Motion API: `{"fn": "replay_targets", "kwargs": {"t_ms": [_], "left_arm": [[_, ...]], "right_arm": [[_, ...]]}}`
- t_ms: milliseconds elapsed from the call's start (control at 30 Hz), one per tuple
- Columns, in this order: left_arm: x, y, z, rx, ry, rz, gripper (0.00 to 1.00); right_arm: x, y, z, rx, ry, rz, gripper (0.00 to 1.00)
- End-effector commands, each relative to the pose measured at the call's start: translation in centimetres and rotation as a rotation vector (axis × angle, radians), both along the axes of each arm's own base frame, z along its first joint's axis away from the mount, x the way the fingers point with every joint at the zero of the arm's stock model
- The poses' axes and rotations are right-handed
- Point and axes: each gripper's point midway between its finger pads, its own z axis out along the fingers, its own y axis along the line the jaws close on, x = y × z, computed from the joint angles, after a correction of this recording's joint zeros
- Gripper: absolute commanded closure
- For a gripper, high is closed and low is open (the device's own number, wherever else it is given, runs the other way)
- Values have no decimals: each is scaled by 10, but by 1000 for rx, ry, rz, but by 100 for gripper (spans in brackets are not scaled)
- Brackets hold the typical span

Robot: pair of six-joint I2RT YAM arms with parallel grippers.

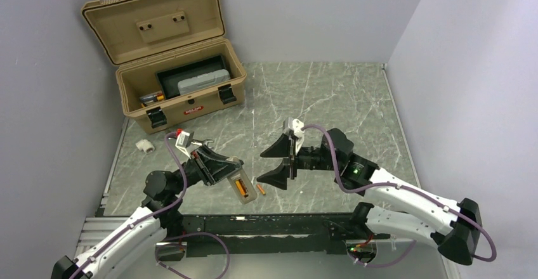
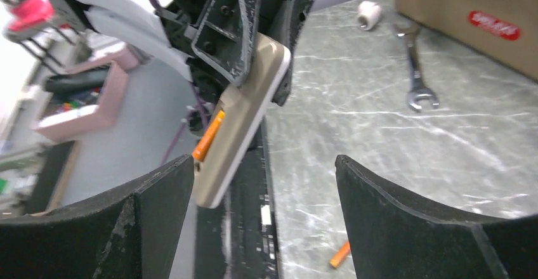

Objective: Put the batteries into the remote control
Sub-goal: Load the battery into the remote control.

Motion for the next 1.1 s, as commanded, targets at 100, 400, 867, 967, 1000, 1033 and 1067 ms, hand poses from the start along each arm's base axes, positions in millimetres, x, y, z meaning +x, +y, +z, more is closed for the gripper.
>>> {"fn": "replay_targets", "kwargs": {"t_ms": [100,400,867,967,1000,1033,1067], "left_arm": [[-10,0,28,-26,-115,-27,100],[0,-2,28,-4,-110,12,100],[4,-4,34,-13,-115,17,100],[5,-4,34,-14,-115,22,100],[6,-4,33,-11,-113,25,100],[6,-4,34,-9,-114,27,100],[7,-4,33,-4,-111,30,100]], "right_arm": [[-26,15,15,102,260,174,16],[-21,24,3,85,380,163,15],[-15,39,-14,50,452,177,26],[-16,40,-15,47,453,186,27],[-15,40,-16,42,455,184,28],[-15,40,-17,38,456,183,28],[-16,41,-18,36,455,184,28]]}}
